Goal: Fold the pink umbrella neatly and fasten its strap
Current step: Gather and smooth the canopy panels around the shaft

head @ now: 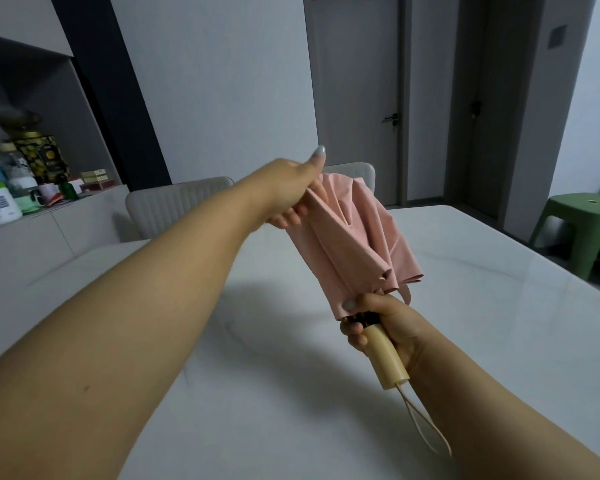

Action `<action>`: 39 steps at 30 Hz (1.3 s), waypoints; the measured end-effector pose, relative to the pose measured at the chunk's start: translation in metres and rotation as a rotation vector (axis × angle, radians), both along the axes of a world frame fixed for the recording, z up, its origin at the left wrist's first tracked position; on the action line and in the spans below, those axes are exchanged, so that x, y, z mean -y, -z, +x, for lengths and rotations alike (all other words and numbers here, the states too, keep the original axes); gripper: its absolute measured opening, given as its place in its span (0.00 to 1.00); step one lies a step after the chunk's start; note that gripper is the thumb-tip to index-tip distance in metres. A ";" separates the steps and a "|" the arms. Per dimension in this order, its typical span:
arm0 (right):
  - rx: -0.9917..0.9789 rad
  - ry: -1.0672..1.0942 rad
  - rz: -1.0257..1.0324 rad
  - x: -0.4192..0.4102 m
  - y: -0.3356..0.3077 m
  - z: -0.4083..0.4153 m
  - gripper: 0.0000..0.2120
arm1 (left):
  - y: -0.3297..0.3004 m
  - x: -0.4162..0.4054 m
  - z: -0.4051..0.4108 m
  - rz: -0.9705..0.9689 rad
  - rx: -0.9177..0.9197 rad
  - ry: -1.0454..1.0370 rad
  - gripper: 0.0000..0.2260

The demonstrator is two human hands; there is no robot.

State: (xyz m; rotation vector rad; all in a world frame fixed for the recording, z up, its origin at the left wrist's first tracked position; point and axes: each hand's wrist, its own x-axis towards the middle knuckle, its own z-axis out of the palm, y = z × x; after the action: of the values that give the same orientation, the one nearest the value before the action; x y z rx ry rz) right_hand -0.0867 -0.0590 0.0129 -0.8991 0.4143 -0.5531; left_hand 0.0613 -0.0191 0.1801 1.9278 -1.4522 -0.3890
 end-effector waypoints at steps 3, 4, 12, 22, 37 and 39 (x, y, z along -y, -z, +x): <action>0.012 0.008 0.029 0.000 0.000 0.000 0.08 | 0.016 0.002 0.000 -0.041 -0.098 -0.038 0.27; 0.021 0.005 0.035 0.000 0.000 0.000 0.09 | 0.019 0.003 0.001 -0.064 -0.164 -0.048 0.25; 0.165 -0.058 0.119 0.002 0.001 0.000 0.46 | 0.039 0.000 0.007 -0.229 -0.431 -0.111 0.07; 0.176 -0.016 0.179 0.005 -0.002 -0.003 0.22 | 0.085 -0.015 -0.003 -0.408 -0.471 -0.060 0.09; 0.060 0.012 -0.018 -0.005 -0.008 -0.006 0.11 | 0.124 0.001 -0.005 -0.452 -0.484 -0.212 0.14; 0.065 0.042 -0.047 -0.006 -0.009 -0.005 0.09 | 0.105 0.009 0.004 -0.478 -0.413 -0.349 0.11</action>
State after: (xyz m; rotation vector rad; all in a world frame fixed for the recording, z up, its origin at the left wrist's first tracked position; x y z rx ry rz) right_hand -0.0921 -0.0526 0.0216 -0.9165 0.3635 -0.6315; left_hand 0.0657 -0.0284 0.0749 1.5538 -0.8281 -0.2311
